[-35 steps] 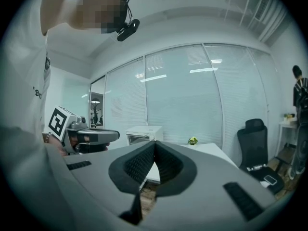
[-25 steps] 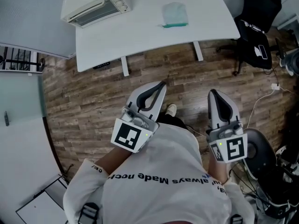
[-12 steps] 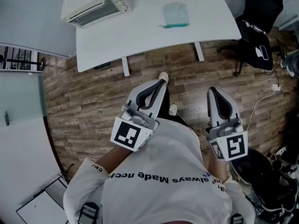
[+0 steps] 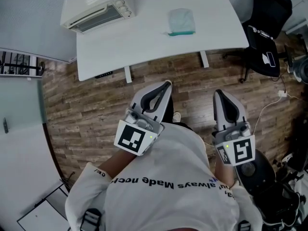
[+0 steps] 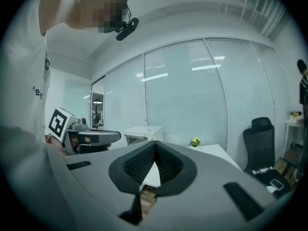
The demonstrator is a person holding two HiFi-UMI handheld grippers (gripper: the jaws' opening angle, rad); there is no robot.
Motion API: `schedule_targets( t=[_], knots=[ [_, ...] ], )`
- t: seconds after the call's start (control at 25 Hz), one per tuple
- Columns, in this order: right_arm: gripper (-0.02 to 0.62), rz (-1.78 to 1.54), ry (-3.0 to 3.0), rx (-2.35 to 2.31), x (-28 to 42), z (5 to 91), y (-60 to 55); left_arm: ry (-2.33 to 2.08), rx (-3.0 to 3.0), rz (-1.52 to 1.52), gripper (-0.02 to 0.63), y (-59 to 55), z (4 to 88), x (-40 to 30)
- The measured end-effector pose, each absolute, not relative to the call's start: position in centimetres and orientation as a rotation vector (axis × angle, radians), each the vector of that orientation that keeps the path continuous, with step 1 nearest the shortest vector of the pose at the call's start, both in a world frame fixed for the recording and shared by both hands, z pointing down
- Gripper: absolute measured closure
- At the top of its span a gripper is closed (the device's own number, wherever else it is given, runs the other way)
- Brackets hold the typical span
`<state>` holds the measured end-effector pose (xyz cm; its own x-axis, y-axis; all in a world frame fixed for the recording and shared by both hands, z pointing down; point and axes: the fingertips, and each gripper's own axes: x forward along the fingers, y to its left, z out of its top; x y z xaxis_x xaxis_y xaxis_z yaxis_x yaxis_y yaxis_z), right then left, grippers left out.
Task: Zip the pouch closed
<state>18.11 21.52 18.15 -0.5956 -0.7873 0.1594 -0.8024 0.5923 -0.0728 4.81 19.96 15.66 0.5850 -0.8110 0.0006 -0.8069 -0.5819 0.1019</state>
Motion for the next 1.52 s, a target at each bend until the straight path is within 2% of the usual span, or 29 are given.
schedule_targets(
  t=[1.52],
  knots=[
    [0.588,0.262,-2.659,1.351,10.0,18.6,-4.5,-1.336,2.733,0.006,0.584,-6.5,16.5,-2.6]
  ],
)
